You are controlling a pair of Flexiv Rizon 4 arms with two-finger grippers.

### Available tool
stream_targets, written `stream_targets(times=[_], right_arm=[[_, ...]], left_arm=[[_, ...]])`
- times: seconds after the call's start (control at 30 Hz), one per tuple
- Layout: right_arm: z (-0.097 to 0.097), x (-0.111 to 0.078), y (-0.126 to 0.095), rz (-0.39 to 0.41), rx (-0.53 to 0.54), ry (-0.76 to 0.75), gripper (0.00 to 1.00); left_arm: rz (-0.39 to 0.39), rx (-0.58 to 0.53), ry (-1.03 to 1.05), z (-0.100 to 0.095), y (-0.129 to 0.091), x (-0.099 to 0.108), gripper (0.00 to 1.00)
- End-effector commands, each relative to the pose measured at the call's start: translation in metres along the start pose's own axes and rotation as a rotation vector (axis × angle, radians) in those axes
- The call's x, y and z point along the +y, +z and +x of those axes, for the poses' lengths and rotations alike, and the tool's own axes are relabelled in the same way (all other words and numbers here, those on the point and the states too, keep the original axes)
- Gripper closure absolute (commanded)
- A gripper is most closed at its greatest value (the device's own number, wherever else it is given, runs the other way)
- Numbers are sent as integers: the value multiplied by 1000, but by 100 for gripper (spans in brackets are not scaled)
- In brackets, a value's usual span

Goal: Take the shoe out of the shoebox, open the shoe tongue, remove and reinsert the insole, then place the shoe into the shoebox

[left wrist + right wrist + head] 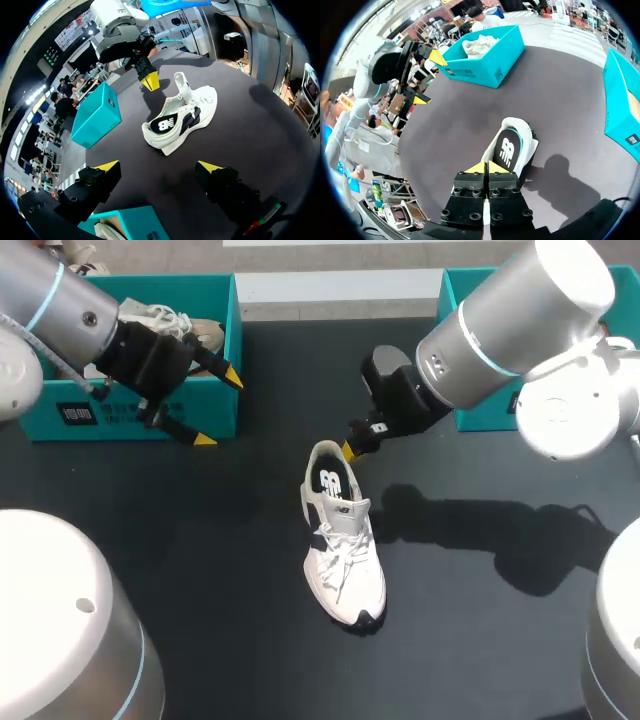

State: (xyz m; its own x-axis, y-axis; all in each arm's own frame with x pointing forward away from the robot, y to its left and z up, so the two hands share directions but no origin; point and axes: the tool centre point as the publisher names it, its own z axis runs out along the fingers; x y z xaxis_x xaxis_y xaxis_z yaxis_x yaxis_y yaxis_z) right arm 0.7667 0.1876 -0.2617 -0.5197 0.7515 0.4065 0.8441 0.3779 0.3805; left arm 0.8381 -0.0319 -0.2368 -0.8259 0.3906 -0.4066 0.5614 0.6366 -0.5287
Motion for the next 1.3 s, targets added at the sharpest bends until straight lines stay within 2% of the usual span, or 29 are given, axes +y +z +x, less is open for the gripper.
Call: stream_targets(times=[0.03,0.1,0.3,0.77,0.93,1.1,1.3], right_arm=[[-2,-3,10,2,-139,42,100],[-5,-5,15,-19,-181,84,100],[-8,-7,26,-27,-267,145,100],[-15,2,65,36,-417,205,100],[-15,5,76,25,-454,189,100],[-22,-9,84,42,-442,207,100],[-24,-17,80,53,-459,216,100]], left_arm=[[31,28,-13,-3,-19,2,0],[58,29,-12,-2,-25,3,0],[64,13,-28,2,-39,8,0],[64,13,-47,3,-39,8,0],[64,13,-47,3,-39,8,0],[64,13,-47,3,-39,8,0],[64,13,-47,3,-39,8,0]])
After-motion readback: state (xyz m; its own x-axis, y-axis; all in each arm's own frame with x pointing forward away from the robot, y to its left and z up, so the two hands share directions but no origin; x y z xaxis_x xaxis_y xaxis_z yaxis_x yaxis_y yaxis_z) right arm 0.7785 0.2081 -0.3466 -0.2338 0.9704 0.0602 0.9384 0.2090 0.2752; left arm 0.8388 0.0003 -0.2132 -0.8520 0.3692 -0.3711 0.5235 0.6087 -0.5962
